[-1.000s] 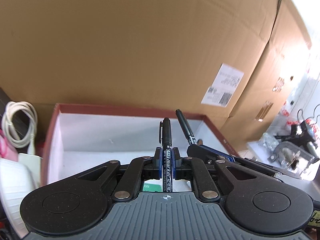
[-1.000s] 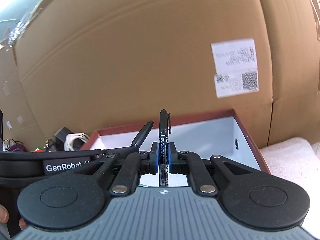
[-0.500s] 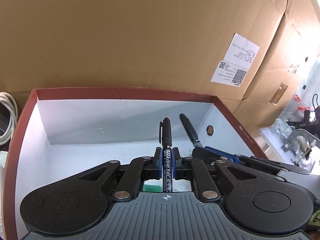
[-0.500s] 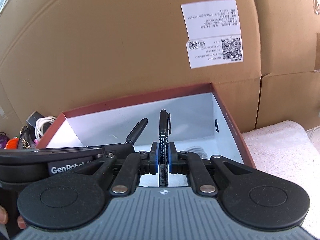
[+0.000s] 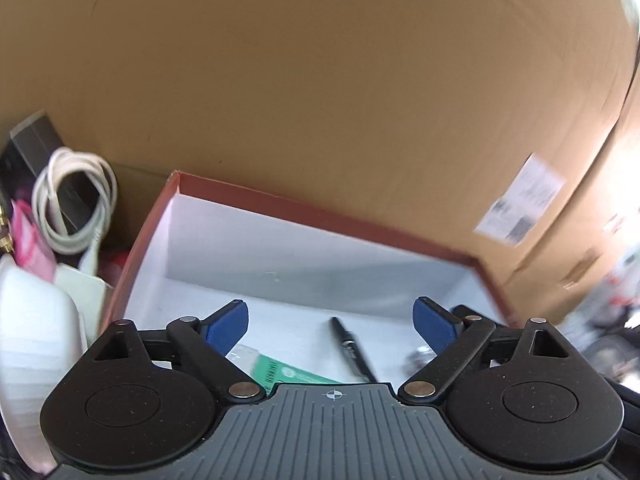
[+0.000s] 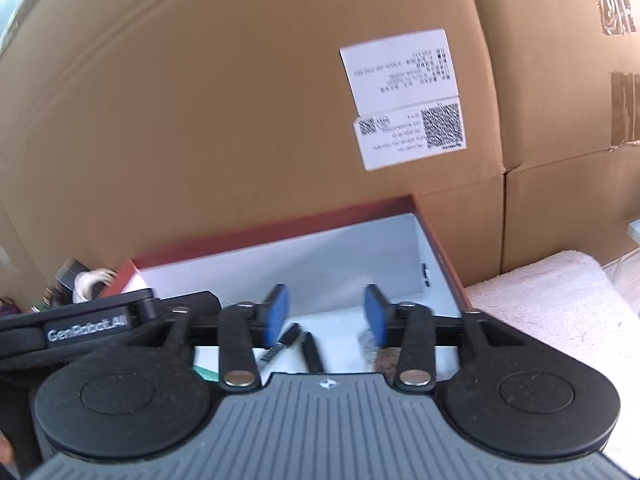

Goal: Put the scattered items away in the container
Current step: 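Lower the markers into the box and open the left gripper, then move the open left gripper back to the coiled black strap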

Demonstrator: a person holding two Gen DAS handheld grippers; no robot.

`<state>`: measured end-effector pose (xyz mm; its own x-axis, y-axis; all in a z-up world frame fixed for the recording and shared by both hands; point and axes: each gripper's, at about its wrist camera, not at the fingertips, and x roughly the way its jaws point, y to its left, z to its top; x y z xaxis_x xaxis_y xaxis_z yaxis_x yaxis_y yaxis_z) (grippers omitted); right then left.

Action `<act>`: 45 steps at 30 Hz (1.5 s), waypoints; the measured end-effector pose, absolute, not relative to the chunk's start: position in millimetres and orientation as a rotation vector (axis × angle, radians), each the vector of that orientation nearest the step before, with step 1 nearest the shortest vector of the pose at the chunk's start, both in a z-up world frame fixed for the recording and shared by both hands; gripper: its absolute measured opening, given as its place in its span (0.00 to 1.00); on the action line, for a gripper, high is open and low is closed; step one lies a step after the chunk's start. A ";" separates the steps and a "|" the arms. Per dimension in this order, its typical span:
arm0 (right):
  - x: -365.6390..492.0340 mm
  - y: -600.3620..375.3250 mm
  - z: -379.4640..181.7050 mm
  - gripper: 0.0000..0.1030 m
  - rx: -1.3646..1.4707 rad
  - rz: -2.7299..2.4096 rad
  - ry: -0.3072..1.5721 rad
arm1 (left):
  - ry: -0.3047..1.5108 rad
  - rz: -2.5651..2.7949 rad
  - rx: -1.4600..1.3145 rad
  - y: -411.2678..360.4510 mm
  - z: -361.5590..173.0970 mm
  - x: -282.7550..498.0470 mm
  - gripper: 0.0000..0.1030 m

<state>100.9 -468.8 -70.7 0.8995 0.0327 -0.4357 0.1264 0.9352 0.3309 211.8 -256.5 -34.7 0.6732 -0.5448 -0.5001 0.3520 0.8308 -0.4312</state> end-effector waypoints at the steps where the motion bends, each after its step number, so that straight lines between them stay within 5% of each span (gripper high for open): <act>1: 98.1 -469.0 -69.5 0.61 0.383 -0.037 0.443 | 0.663 -0.543 -0.336 -251.7 -34.2 211.5 0.94; 6: 89.5 -460.8 -65.4 0.78 0.407 -0.044 0.430 | 0.683 -0.613 -0.388 -240.4 -33.1 207.4 0.98; 7: 87.3 -456.9 -64.2 0.95 0.379 -0.096 0.429 | 0.685 -0.621 -0.393 -239.5 -33.0 205.3 0.98; 8: 84.6 -454.6 -62.5 1.00 0.352 -0.155 0.424 | 0.685 -0.628 -0.394 -239.0 -33.1 202.8 0.99; 28: 31.2 -436.4 -31.3 1.00 0.304 -0.118 0.361 | 0.550 -0.541 -0.281 -201.7 1.8 114.9 1.00; 45: -24.6 -308.2 -80.8 1.00 0.142 0.018 0.437 | 0.615 -0.272 -0.142 -73.6 -58.0 20.4 1.00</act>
